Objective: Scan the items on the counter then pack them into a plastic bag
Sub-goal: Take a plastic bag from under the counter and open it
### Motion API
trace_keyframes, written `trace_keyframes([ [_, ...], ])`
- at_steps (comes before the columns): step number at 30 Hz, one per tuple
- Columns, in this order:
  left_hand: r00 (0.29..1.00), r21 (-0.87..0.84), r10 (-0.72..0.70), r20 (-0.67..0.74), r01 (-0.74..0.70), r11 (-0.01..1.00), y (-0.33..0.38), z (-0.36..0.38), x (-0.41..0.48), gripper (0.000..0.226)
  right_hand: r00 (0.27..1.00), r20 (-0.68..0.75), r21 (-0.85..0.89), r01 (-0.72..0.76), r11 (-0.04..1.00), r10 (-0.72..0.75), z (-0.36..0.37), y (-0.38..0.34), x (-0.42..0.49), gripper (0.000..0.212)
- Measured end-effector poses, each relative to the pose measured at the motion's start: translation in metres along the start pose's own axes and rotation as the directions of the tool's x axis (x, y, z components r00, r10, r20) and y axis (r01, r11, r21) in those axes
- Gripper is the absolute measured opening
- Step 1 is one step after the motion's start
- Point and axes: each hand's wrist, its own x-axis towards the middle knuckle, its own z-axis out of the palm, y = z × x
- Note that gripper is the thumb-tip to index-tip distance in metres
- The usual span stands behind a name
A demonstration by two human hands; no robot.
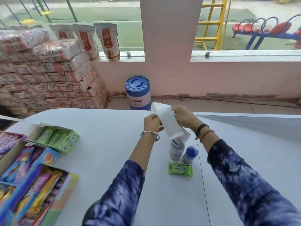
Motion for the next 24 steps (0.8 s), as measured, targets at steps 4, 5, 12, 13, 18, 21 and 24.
trace_keyframes([
  [4, 0.994, -0.020, 0.005, -0.113, -0.007, 1.000, -0.008, -0.011, 0.003, 0.027, 0.971, -0.176, 0.330, -0.099, 0.939, 0.165, -0.019, 0.008, -0.001, 0.023],
  [5, 0.989, -0.028, 0.006, -0.149, -0.011, 1.000, -0.009, -0.014, 0.003, 0.026, 0.922, -0.334, 0.303, -0.091, 0.949, 0.195, -0.024, 0.010, 0.000, 0.027],
  [12, 0.928, -0.005, 0.025, -0.372, -0.028, 1.000, -0.025, -0.045, 0.001, 0.020, 0.603, -0.793, 0.028, -0.102, 0.994, 0.084, -0.083, 0.011, 0.006, 0.010],
  [13, 0.919, 0.122, 0.101, -0.381, -0.059, 0.991, -0.025, -0.044, -0.004, 0.013, 0.622, -0.782, -0.011, -0.093, 0.996, 0.049, -0.083, 0.008, 0.008, 0.009],
  [18, 0.691, 0.793, 0.719, -0.076, -0.396, 0.463, -0.022, -0.021, -0.024, 0.052, 0.800, -0.558, -0.237, 0.103, 0.966, -0.222, -0.059, -0.009, 0.013, 0.016],
  [21, 0.651, 0.773, 0.751, 0.109, -0.531, 0.348, -0.008, -0.003, -0.029, 0.021, 0.800, -0.528, -0.272, 0.157, 0.950, -0.283, -0.050, -0.013, 0.015, 0.019],
  [24, 0.697, 0.659, 0.711, 0.092, -0.578, 0.481, 0.001, 0.004, -0.025, 0.010, 0.802, -0.546, -0.269, 0.106, 0.957, -0.242, -0.050, -0.015, 0.014, 0.024],
])
